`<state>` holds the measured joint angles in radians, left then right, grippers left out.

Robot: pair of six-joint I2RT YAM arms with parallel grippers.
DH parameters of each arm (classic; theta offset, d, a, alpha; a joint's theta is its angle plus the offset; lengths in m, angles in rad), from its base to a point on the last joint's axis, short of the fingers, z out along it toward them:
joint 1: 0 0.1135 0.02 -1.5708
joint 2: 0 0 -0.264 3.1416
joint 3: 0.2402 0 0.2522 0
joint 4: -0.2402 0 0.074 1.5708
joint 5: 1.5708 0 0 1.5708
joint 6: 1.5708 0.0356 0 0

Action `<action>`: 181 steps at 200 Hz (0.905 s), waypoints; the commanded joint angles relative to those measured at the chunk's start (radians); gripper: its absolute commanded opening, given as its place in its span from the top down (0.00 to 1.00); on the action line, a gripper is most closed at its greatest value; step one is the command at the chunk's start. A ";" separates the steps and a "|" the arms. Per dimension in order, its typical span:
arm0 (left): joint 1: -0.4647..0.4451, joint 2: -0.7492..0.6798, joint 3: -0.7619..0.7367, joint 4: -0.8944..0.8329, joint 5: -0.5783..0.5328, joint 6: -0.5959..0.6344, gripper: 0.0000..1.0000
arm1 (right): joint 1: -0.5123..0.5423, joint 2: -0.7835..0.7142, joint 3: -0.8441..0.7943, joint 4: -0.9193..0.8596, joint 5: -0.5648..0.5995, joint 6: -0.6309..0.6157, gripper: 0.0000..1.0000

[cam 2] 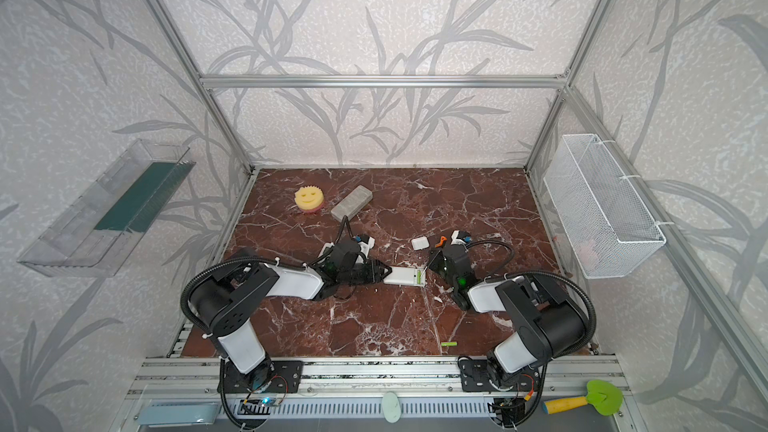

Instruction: Unload the batteries from the remote control

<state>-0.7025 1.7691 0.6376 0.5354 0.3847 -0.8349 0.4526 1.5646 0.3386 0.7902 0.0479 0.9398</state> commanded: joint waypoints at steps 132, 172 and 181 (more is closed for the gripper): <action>-0.021 0.030 -0.071 -0.144 -0.020 -0.030 0.60 | -0.006 -0.067 0.006 -0.178 -0.023 -0.016 1.00; -0.020 0.034 -0.070 -0.143 -0.021 -0.032 0.60 | -0.004 -0.109 0.019 -0.234 -0.014 -0.050 1.00; -0.020 0.032 -0.070 -0.143 -0.020 -0.032 0.60 | 0.001 -0.114 0.018 -0.239 -0.012 -0.052 1.00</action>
<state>-0.7094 1.7668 0.6121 0.5739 0.3748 -0.8505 0.4427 1.4673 0.3454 0.6506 0.0208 0.9371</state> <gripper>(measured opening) 0.398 0.205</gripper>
